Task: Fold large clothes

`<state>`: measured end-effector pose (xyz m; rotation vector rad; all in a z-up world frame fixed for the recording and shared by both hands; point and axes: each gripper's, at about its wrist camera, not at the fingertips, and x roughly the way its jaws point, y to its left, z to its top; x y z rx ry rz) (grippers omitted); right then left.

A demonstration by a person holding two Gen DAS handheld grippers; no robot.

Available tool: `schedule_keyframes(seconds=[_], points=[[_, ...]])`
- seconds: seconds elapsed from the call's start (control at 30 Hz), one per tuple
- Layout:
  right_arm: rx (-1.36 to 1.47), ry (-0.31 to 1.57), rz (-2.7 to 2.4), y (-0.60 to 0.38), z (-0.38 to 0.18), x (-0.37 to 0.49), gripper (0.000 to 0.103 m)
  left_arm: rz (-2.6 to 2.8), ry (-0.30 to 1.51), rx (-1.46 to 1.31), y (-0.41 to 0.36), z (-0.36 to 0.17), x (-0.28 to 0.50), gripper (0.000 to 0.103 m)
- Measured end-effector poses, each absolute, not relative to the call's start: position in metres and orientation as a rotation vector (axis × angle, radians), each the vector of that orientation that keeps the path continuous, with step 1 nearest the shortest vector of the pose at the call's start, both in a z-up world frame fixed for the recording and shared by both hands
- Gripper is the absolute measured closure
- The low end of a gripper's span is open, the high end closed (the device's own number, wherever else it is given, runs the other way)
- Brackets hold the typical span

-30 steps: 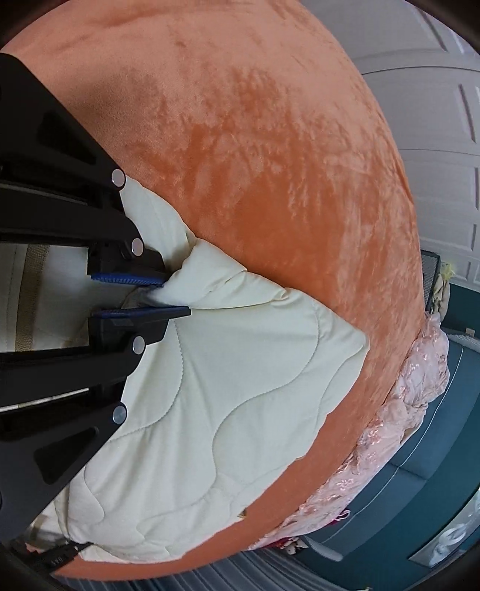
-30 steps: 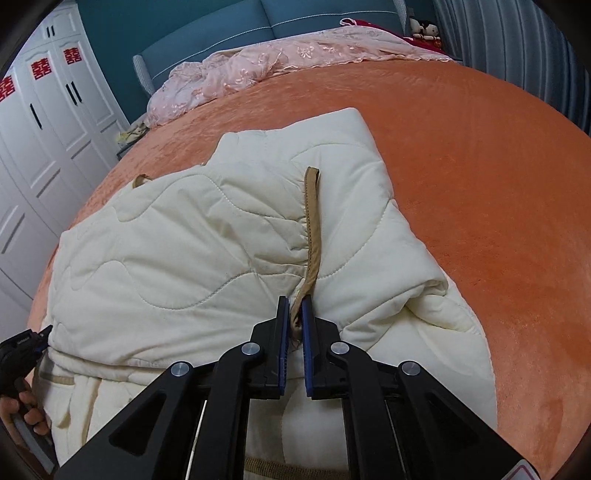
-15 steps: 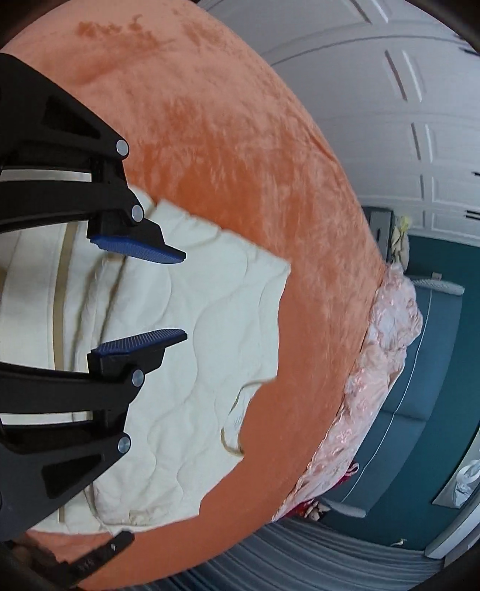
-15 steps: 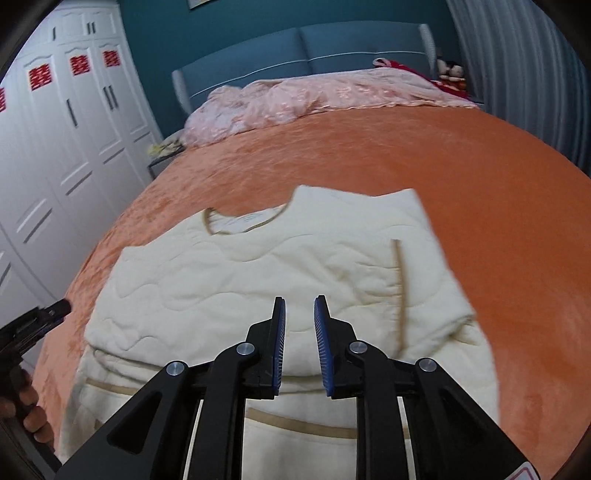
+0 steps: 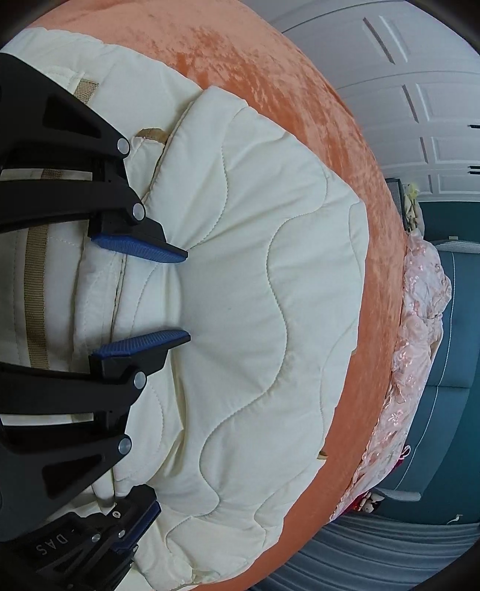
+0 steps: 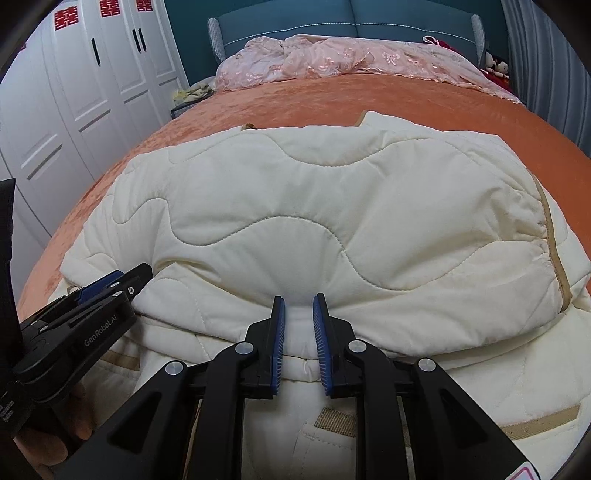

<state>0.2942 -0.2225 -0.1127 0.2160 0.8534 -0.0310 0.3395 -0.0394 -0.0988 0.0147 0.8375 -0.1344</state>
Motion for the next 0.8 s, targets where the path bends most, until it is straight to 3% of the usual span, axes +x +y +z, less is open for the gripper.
schedule_keyframes(seconds=[0.8], points=[[0.163, 0.824, -0.067, -0.209, -0.118, 0.296, 0.085, -0.060, 0.787, 0.133, -0.056, -0.108, 0.336, 0.066]])
